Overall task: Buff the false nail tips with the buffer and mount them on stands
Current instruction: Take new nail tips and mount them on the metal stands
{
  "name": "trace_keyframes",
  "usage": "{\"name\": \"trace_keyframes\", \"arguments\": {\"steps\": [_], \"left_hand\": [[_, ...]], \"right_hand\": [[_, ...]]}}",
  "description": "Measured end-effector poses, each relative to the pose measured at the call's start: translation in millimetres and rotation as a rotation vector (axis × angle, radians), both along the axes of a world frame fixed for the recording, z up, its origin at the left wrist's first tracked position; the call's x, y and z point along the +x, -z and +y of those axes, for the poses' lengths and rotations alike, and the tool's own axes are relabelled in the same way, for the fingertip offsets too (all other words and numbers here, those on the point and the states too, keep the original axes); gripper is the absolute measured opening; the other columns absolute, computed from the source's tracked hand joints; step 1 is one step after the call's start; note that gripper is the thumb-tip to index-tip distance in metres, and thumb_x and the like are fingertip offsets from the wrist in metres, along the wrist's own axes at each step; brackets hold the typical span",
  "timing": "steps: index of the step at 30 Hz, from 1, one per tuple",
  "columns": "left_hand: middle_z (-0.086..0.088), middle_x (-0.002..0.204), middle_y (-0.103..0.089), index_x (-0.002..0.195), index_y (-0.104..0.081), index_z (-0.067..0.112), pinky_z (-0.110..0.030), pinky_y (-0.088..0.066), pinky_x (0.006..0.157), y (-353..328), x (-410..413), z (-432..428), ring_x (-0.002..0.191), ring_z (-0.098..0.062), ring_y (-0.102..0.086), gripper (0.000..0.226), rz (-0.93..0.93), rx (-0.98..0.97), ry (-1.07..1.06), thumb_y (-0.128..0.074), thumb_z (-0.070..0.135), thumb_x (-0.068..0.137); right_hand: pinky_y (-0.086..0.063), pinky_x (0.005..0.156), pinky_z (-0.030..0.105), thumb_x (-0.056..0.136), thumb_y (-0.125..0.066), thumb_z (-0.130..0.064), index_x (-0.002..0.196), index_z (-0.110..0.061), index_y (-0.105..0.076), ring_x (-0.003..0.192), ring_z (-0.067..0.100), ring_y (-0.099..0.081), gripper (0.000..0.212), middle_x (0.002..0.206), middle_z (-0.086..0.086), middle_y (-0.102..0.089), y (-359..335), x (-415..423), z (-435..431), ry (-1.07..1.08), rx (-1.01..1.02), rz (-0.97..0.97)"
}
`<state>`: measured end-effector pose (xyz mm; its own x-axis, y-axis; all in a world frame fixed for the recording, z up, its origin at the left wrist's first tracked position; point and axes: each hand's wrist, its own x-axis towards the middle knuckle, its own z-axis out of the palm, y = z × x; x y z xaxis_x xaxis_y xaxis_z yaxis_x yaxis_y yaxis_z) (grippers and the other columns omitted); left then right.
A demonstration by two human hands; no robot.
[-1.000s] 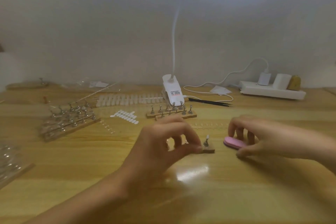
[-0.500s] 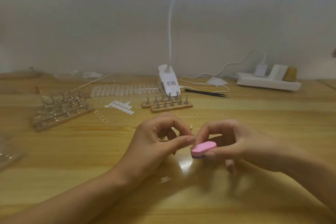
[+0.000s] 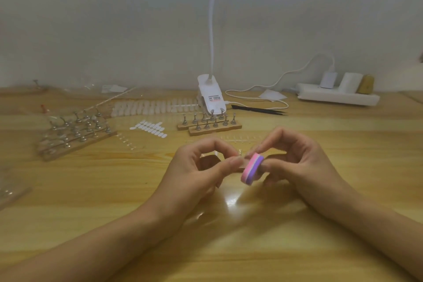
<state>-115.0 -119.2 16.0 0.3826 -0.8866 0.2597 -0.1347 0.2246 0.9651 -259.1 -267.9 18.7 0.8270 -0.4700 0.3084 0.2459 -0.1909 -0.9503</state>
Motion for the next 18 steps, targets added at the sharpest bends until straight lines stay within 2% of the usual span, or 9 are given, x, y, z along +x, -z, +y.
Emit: {"name": "trace_keyframes", "arguments": {"steps": [2,4,6,9,11,14,16,18], "left_hand": [[-0.001,0.064,-0.058,0.077,-0.067,0.021,-0.017,-0.029,0.046,1,2,-1,0.045,-0.004,-0.036,0.011,0.027,-0.005,-0.019,-0.074,0.029,0.078],[-0.010,0.066,-0.057,0.077,-0.067,0.022,-0.016,-0.030,0.045,2,0,-2,0.045,-0.004,-0.036,0.011,0.018,-0.007,-0.013,-0.073,0.032,0.078],[-0.009,0.065,-0.054,0.078,-0.067,0.023,-0.014,-0.029,0.043,4,-1,-1,0.045,-0.006,-0.035,0.014,0.009,-0.010,0.006,-0.075,0.035,0.078],[-0.008,0.063,-0.049,0.078,-0.067,0.022,-0.015,-0.027,0.042,5,0,-2,0.046,-0.009,-0.032,0.015,0.022,-0.007,0.008,-0.076,0.034,0.078],[-0.001,0.061,-0.050,0.079,-0.066,0.020,-0.014,-0.028,0.043,6,1,-3,0.046,-0.008,-0.034,0.016,0.011,-0.020,-0.003,-0.076,0.032,0.079],[0.011,0.074,-0.059,0.078,-0.065,0.020,-0.012,-0.035,0.048,6,4,-3,0.054,-0.007,-0.049,0.017,-0.172,-0.090,-0.085,-0.075,0.033,0.080],[0.009,0.082,-0.059,0.076,-0.065,0.020,-0.014,-0.038,0.053,6,5,-3,0.062,-0.010,-0.054,0.016,-0.295,-0.113,-0.147,-0.075,0.033,0.080],[0.008,0.084,-0.058,0.076,-0.065,0.020,-0.018,-0.042,0.055,6,5,-2,0.065,-0.010,-0.055,0.017,-0.337,-0.139,-0.146,-0.074,0.033,0.080]], "right_hand": [[-0.056,0.053,0.022,0.069,-0.079,-0.009,0.080,-0.019,-0.068,0.068,0.021,-0.074,0.019,0.085,0.002,-0.072,-1,1,-1,0.037,0.028,-0.002],[-0.058,0.059,0.024,0.074,-0.082,-0.002,0.091,-0.018,-0.067,0.070,0.021,-0.074,0.027,0.087,0.003,-0.070,1,1,1,-0.064,0.013,0.026],[-0.058,0.062,0.025,0.079,-0.079,-0.003,0.100,-0.018,-0.068,0.073,0.021,-0.073,0.028,0.088,0.003,-0.068,1,1,5,-0.125,0.000,0.036],[-0.053,0.054,0.020,0.077,-0.079,-0.010,0.087,-0.019,-0.070,0.063,0.017,-0.070,0.016,0.083,0.002,-0.071,-1,1,7,-0.076,0.012,0.022],[-0.052,0.049,0.020,0.075,-0.077,-0.016,0.085,-0.019,-0.070,0.059,0.016,-0.068,0.013,0.085,0.003,-0.071,-1,1,8,-0.065,0.074,0.020],[-0.058,0.064,0.024,0.075,-0.076,-0.015,0.089,-0.017,-0.069,0.077,0.020,-0.072,0.015,0.097,0.008,-0.070,1,2,10,-0.122,0.208,0.041],[-0.058,0.070,0.025,0.075,-0.075,-0.017,0.089,-0.018,-0.070,0.085,0.024,-0.072,0.015,0.098,0.010,-0.070,2,3,11,-0.137,0.269,0.055],[-0.058,0.071,0.026,0.073,-0.076,-0.018,0.087,-0.019,-0.069,0.085,0.023,-0.072,0.015,0.095,0.010,-0.070,3,3,11,-0.124,0.273,0.071]]}}
